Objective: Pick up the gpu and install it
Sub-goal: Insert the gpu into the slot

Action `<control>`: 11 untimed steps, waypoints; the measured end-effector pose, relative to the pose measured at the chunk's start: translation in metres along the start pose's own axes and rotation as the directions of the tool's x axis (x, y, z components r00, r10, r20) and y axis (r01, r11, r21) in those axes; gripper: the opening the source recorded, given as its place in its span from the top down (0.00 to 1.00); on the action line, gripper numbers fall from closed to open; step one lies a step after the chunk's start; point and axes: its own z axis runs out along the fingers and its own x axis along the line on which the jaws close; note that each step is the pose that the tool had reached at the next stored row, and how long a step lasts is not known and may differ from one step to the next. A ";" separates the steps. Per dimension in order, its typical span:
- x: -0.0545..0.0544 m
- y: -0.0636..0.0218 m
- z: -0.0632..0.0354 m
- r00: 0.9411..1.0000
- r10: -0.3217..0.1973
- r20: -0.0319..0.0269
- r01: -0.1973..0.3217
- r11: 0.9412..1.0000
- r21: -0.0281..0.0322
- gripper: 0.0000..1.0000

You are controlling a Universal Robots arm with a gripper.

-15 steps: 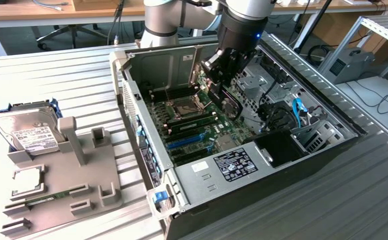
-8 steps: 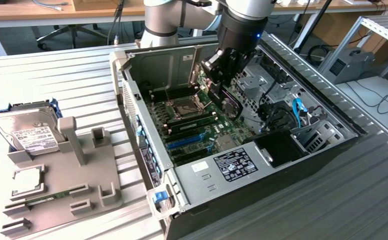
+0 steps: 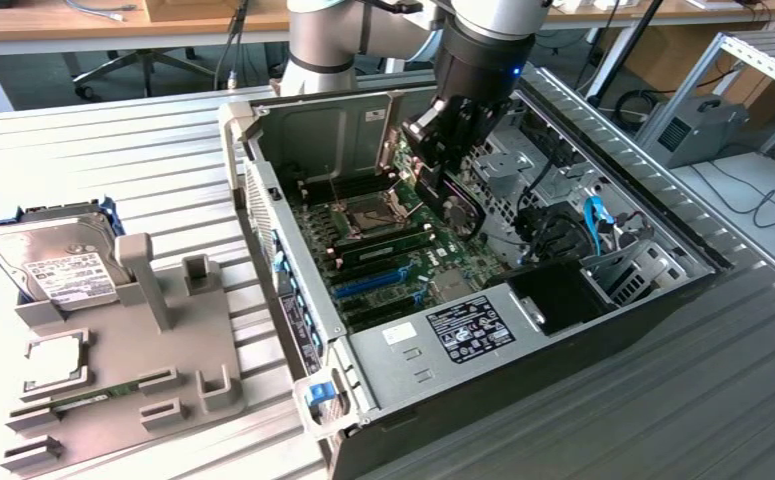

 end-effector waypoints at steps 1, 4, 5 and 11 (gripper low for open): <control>0.000 0.0000 0.0000 1.000 -0.001 0.000 0.001 1.000 0.000 0.74; 0.000 0.0000 0.0000 1.000 -0.004 0.000 0.004 1.000 0.000 0.74; 0.000 0.0000 0.0000 1.000 -0.006 0.000 0.006 1.000 0.000 0.74; 0.000 0.0000 0.0000 1.000 -0.012 0.000 0.012 1.000 0.000 0.74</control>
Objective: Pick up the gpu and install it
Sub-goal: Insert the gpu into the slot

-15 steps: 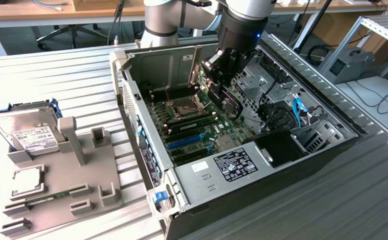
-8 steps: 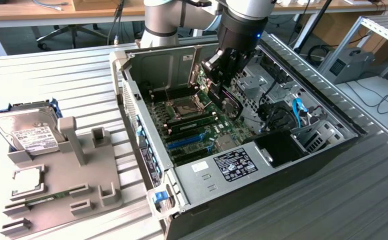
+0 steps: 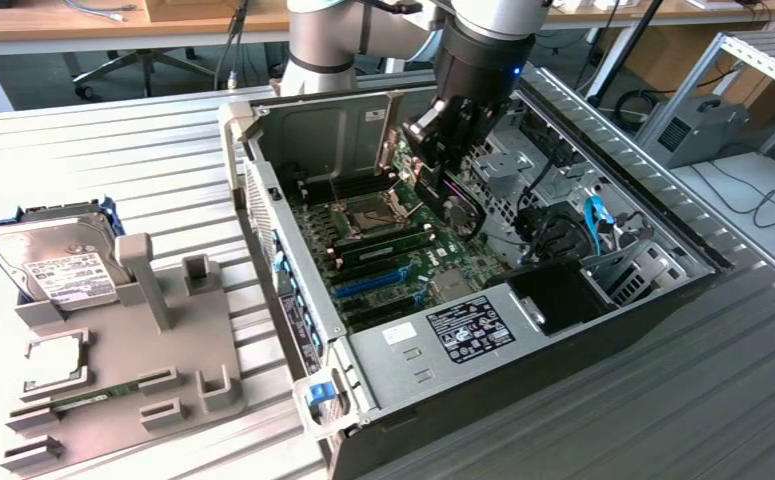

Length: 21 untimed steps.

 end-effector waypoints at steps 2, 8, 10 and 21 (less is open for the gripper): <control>0.000 0.0000 0.0000 1.000 -0.002 0.000 0.002 1.000 0.000 0.74; 0.000 0.0000 0.0000 1.000 -0.010 0.000 0.010 1.000 0.000 0.74; 0.000 0.0000 0.0000 1.000 -0.014 0.000 0.014 1.000 0.000 0.74; 0.000 0.0000 0.0000 1.000 -0.026 -0.001 0.026 1.000 -0.001 0.74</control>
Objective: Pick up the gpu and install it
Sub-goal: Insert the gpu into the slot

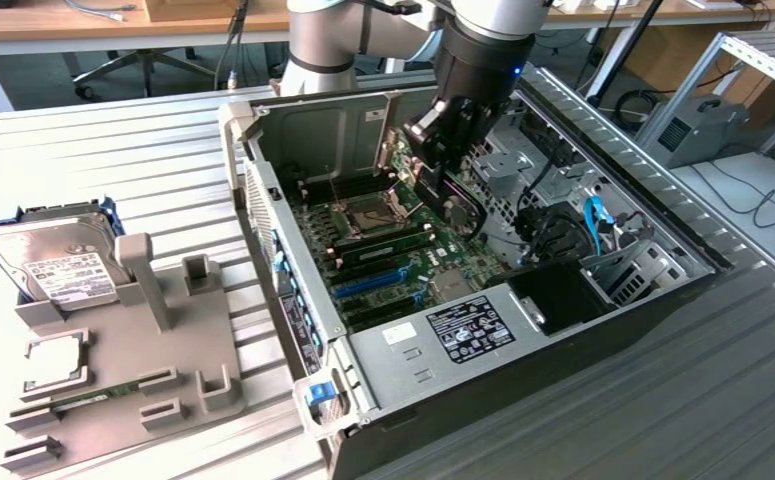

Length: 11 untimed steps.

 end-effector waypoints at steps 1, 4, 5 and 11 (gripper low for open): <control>0.000 0.0000 0.0000 1.000 -0.001 0.000 0.001 1.000 0.000 0.74; 0.000 0.0000 0.0000 1.000 -0.004 0.000 0.004 1.000 0.000 0.74; 0.000 0.0000 0.0000 1.000 -0.005 0.000 0.005 1.000 0.000 0.74; 0.000 0.0000 0.0000 1.000 -0.018 -0.001 0.018 1.000 0.000 0.74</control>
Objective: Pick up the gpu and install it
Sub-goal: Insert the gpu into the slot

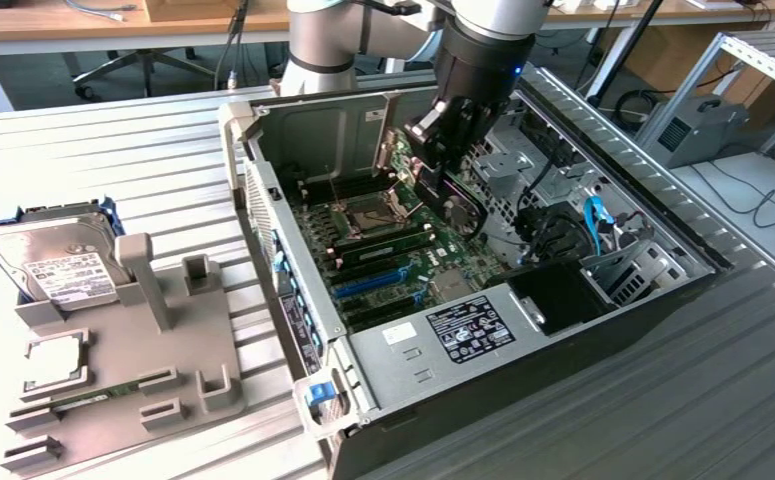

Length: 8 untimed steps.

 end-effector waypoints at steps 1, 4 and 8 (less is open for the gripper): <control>0.000 0.0000 0.0000 1.000 -0.001 0.000 0.001 1.000 0.000 0.74; 0.000 0.0000 0.0000 1.000 -0.004 0.000 0.004 1.000 0.000 0.74; 0.000 0.0000 0.0000 1.000 -0.009 0.000 0.009 1.000 0.000 0.74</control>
